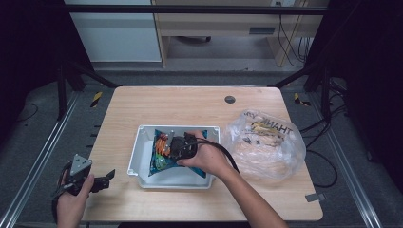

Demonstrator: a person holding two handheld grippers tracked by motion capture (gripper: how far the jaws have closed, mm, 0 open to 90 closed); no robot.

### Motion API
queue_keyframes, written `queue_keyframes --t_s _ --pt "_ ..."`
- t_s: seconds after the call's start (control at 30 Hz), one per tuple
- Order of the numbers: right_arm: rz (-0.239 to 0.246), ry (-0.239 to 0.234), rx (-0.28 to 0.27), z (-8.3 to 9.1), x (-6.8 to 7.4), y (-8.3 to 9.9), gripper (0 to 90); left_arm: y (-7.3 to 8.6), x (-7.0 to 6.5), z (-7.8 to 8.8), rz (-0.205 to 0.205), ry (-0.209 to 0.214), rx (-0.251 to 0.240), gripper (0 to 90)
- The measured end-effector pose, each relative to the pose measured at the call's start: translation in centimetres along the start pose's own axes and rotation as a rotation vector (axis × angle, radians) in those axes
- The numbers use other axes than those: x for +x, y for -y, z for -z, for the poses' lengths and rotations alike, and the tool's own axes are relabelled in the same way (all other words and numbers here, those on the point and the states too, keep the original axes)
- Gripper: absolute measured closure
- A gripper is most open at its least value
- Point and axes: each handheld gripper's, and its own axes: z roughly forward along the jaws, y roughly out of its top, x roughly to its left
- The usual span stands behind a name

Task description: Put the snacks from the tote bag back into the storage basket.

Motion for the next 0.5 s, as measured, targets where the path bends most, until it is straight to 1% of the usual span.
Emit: queue_keyframes --t_s 0.27,0.33,0.5 --pt "-0.005 -0.003 0.0 -0.14 -0.04 0.02 36.3 0.0 -0.04 -0.02 -0.001 0.0 0.0 4.7" --pt "-0.015 -0.004 -0.004 -0.19 -0.07 0.08 36.1 0.0 -0.03 0.0 -0.003 0.0 0.002 4.8" --pt "-0.02 -0.006 -0.002 -0.33 -0.16 0.14 35.3 0.0 -0.03 -0.04 0.0 0.001 0.0 4.7"
